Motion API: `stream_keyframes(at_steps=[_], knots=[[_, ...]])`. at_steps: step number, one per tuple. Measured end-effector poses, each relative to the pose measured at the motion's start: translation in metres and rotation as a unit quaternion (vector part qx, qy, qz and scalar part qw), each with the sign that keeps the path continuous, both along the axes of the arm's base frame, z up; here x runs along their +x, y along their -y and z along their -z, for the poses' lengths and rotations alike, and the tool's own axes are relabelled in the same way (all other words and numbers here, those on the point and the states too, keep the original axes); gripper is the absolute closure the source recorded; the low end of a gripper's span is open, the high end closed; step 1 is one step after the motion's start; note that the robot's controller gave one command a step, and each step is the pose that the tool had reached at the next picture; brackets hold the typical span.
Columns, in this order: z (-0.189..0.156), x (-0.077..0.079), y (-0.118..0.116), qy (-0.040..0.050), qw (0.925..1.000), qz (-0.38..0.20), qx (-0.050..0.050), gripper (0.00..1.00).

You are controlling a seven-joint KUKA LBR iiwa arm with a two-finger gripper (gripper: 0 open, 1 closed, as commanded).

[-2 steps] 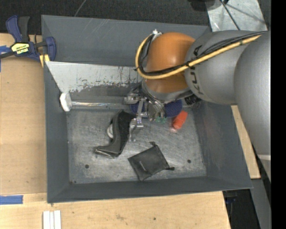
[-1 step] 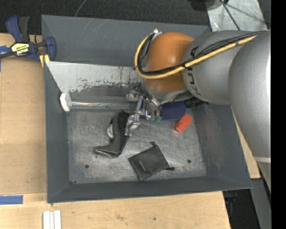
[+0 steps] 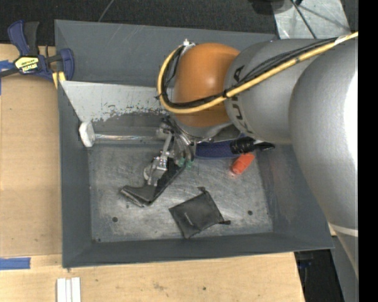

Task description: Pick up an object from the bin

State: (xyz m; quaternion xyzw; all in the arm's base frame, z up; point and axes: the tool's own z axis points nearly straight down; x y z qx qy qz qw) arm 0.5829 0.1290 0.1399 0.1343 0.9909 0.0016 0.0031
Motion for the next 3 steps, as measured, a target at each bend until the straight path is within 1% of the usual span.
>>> stream_keyframes(at_steps=[1,2,3], knots=[[0.035,-0.017,0.039,0.0019,0.9962,-0.087,-0.001,0.00],[0.036,-0.016,0.043,0.0023,0.9964,-0.085,-0.002,1.00],[-0.077,-0.020,0.054,-0.0011,0.9900,-0.141,-0.002,1.00]])
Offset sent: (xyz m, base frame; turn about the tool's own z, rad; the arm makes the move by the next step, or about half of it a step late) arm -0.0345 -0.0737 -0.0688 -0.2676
